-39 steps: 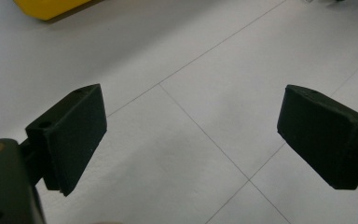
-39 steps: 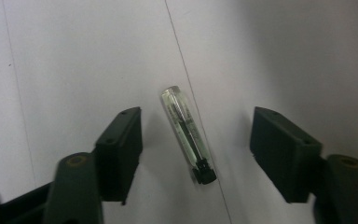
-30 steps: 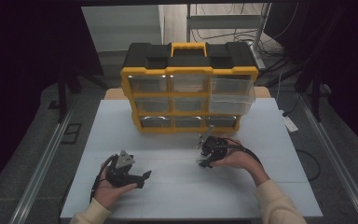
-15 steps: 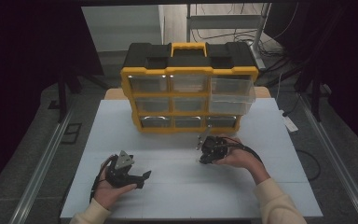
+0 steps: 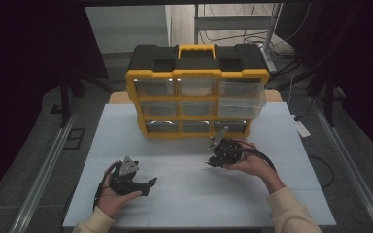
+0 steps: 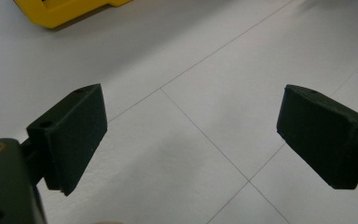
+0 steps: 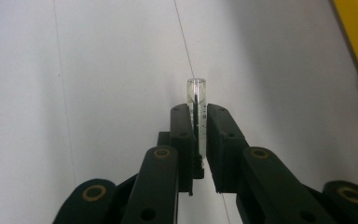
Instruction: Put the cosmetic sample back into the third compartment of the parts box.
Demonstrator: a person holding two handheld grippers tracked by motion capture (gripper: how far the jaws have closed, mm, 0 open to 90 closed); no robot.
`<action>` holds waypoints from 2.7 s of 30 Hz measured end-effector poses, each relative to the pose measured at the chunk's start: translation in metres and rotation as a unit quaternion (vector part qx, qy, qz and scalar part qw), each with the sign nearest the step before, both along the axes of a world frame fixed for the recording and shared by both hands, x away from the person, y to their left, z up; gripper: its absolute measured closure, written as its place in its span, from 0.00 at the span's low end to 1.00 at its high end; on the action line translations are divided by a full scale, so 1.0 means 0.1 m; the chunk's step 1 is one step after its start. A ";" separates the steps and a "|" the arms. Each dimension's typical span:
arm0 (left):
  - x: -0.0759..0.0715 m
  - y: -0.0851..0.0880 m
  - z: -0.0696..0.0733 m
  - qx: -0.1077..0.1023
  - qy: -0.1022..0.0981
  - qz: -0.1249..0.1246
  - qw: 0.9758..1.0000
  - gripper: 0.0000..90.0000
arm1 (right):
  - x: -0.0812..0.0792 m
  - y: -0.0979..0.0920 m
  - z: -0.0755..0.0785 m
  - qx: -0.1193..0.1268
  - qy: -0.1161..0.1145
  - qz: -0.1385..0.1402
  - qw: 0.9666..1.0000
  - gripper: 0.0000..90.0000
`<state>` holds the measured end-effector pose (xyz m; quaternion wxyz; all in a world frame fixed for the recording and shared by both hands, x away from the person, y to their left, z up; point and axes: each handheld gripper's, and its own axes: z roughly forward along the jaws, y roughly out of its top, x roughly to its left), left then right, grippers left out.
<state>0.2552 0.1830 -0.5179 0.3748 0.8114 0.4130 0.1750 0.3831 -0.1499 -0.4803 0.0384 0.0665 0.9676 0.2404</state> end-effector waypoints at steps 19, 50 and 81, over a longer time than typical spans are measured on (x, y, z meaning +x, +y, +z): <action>-0.01 0.02 0.02 -0.010 -0.006 -0.002 1.000 0.10 | -0.25 -0.32 0.11 0.072 0.007 -0.078 0.994 0.91; -0.02 -0.01 0.02 -0.005 -0.006 -0.002 1.000 0.10 | -0.51 -0.81 0.27 0.255 -0.027 -0.194 0.947 0.91; -0.02 -0.01 0.02 -0.006 -0.007 -0.001 1.000 0.10 | -0.69 -0.93 0.58 0.352 -0.088 -0.234 0.902 0.91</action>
